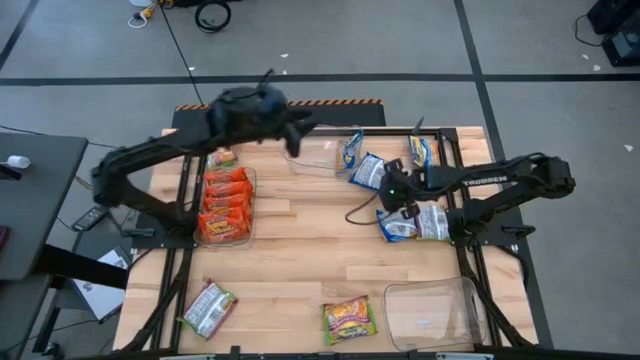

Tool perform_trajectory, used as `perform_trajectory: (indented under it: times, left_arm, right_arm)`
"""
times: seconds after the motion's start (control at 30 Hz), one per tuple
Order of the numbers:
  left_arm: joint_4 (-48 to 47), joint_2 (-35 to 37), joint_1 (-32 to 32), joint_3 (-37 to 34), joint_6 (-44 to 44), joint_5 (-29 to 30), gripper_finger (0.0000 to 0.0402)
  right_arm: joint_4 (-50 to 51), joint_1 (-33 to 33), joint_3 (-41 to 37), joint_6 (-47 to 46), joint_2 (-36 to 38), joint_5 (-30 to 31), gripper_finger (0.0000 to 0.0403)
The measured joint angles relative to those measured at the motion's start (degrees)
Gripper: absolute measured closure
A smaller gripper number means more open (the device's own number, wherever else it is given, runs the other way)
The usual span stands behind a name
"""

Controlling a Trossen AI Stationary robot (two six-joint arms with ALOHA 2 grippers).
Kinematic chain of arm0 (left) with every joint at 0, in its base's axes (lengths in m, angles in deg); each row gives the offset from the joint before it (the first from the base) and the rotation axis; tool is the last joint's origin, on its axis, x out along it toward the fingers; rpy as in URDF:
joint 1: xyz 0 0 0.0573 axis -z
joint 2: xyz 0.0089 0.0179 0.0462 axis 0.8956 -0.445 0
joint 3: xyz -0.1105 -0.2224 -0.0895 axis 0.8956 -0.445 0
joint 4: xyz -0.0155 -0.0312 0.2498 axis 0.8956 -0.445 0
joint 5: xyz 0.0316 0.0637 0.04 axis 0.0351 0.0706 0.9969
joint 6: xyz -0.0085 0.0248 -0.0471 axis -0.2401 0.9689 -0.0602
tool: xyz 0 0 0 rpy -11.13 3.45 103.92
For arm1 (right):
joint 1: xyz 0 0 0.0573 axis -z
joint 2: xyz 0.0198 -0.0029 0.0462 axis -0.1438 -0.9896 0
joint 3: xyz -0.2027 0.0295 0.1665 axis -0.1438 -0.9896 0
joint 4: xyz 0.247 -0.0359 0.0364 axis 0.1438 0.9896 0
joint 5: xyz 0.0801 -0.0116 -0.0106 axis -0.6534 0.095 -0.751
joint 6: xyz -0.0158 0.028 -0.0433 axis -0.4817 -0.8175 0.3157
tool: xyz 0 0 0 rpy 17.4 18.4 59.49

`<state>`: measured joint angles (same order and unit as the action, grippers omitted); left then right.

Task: Sort Maruchan noodles
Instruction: Put the blue noodles into the middle transparent bin

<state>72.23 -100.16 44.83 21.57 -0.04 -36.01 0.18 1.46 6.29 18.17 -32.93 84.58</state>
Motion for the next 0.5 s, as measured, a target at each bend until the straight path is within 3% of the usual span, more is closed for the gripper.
perform_trajectory:
  times: [0.2, 0.33, 0.5]
  left_arm:
    - [-11.0, 7.8, 8.1, 0.0, 0.5, 2.3, 0.0214]
    - [-15.1, 8.7, 14.5, 0.0, 1.2, 9.2, 0.0214]
    - [-16.5, 8.8, 19.5, 0.0, -0.2, 13.0, 0.0214]
  right_arm:
    - [-20.3, -0.5, -10.3, 14.0, -0.1, 9.8, 0.0188]
    - [-30.5, -0.2, -13.4, 18.5, 0.0, 8.9, 0.0188]
    - [-32.0, 2.4, -15.6, 19.7, -3.1, 7.3, 0.0188]
